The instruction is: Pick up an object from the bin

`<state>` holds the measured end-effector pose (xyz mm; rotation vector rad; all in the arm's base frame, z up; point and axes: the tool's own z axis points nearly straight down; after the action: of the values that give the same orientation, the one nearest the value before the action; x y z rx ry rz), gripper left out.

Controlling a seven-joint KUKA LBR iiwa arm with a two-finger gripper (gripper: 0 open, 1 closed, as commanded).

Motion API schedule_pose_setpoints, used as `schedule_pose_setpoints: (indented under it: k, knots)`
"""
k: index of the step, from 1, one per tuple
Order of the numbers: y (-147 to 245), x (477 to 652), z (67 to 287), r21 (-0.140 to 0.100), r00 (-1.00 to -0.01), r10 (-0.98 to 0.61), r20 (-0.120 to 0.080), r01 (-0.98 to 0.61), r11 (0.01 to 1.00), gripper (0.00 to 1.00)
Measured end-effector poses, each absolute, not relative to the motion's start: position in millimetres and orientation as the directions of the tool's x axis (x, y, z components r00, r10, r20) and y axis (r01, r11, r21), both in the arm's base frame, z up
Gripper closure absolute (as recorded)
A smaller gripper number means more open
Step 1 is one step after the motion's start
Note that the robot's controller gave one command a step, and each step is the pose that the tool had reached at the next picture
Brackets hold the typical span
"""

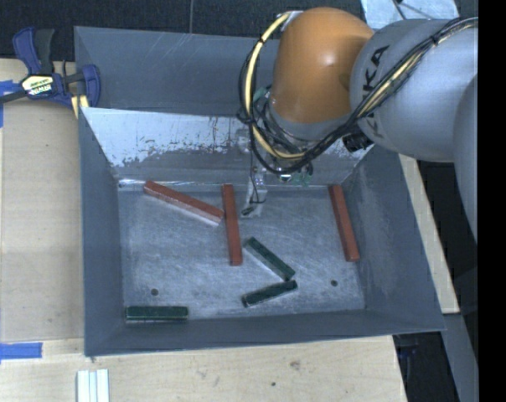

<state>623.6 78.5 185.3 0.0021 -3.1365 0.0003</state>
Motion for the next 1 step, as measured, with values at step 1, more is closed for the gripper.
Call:
schedule_pose_setpoints:
  k: [1]
  knots:
    - [140.7, 599.5, 65.7, 0.001, -0.999, -0.051, 0.003, -0.051, 0.999, 0.00]
